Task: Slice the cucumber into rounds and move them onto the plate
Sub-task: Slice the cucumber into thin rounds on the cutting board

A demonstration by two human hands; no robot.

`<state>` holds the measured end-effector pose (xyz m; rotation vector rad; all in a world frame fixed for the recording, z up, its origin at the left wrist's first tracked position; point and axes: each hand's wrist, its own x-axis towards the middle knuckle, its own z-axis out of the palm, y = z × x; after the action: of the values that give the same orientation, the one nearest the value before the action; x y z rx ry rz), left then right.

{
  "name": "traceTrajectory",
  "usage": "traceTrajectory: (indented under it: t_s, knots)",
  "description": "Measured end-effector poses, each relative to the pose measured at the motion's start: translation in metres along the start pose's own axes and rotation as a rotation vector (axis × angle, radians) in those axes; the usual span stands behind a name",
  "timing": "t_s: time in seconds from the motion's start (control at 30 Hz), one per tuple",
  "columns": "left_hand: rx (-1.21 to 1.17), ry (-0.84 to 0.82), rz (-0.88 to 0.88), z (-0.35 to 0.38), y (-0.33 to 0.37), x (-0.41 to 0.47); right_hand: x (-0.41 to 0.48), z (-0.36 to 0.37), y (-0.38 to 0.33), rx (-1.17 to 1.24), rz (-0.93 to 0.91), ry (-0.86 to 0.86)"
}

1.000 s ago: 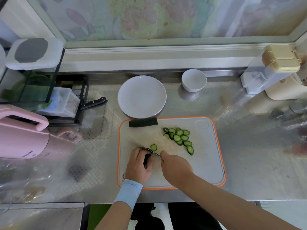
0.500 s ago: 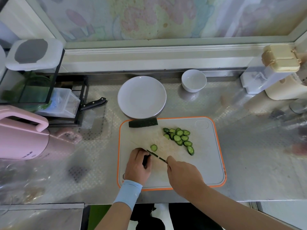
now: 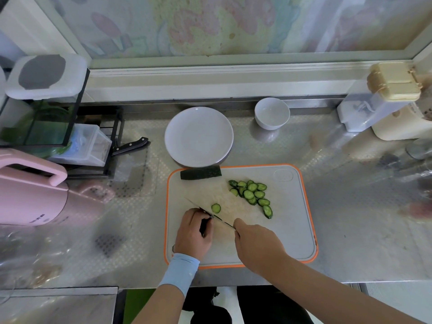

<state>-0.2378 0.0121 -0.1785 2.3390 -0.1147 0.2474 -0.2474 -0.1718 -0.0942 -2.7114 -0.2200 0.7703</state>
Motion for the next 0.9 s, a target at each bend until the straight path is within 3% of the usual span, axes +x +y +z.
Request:
traceTrajectory:
  t_s: [0.4, 0.9]
  knots:
    - [0.013, 0.015, 0.052, -0.001, 0.005, 0.0, 0.024, 0.012, -0.007, -0.026, 0.02, -0.025]
    - [0.013, 0.051, 0.069, -0.001, 0.001, 0.0, -0.011, 0.007, 0.0, -0.038, -0.013, 0.05]
